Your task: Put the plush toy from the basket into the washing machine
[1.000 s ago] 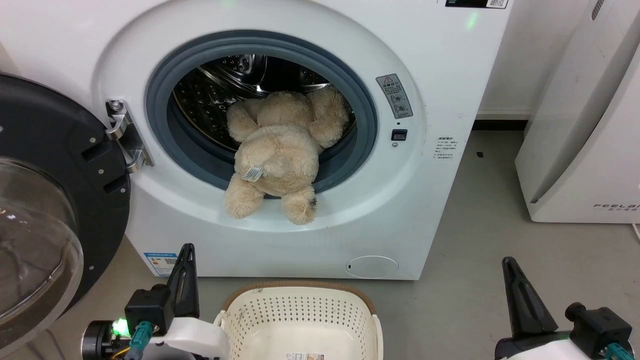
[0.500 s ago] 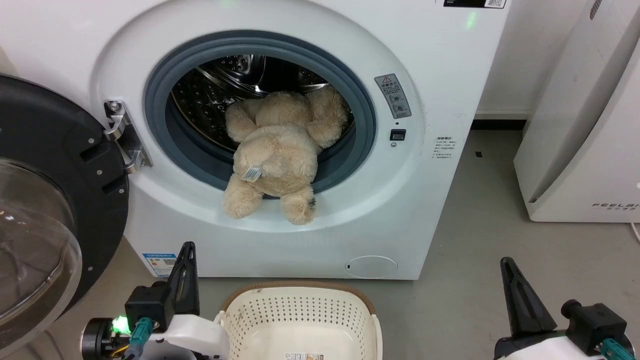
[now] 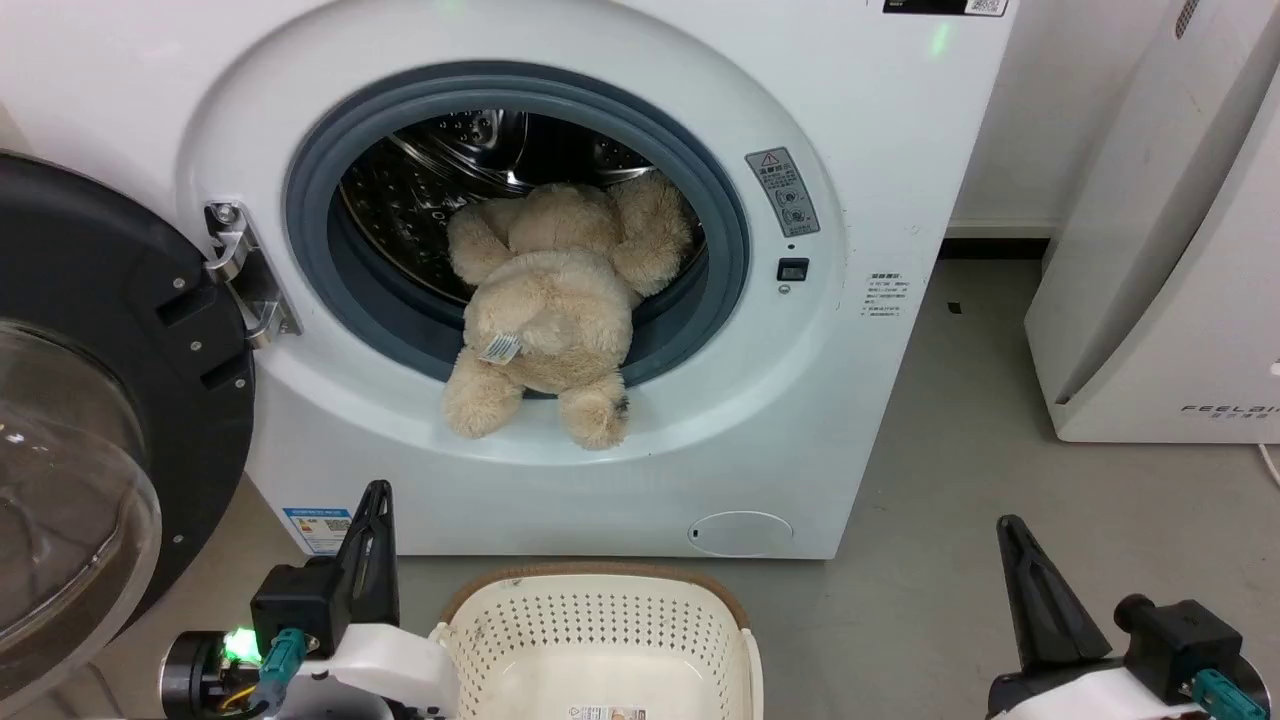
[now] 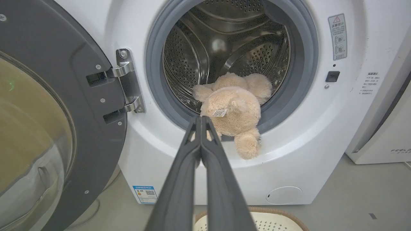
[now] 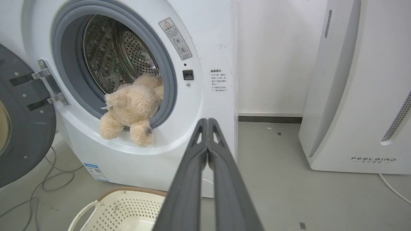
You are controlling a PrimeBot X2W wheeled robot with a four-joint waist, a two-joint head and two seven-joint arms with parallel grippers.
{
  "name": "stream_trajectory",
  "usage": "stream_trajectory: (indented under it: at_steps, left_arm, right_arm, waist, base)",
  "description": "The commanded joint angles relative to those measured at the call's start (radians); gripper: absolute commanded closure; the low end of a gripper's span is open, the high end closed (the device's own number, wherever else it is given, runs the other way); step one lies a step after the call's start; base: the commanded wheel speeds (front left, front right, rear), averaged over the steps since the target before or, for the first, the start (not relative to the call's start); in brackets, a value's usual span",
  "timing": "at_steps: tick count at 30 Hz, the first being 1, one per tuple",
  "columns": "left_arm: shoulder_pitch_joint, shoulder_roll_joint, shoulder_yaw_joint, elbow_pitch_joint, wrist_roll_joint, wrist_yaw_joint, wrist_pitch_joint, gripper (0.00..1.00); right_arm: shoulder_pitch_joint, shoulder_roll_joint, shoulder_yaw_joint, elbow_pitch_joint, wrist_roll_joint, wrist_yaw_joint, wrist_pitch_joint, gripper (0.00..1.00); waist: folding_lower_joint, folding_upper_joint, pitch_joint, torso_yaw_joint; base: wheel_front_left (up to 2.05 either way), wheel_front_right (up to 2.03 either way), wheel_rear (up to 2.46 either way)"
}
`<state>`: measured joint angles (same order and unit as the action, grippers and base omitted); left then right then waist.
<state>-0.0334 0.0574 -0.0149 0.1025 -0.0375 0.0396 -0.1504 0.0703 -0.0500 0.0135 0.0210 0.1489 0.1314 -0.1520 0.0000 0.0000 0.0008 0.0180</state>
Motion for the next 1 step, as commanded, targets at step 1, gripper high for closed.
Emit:
stream_trajectory:
  at_steps: [1]
  left_arm:
    - [0.014,-0.001,0.003,-0.009,0.007,-0.006,0.006,1.00]
  right_arm:
    - [-0.023,0.000,-0.001,-0.006,-0.010,0.000,0.006,1.00]
  waist:
    - [0.0000,0.0000,0.000,0.000]
  base:
    - [0.00,0.00,0.00]
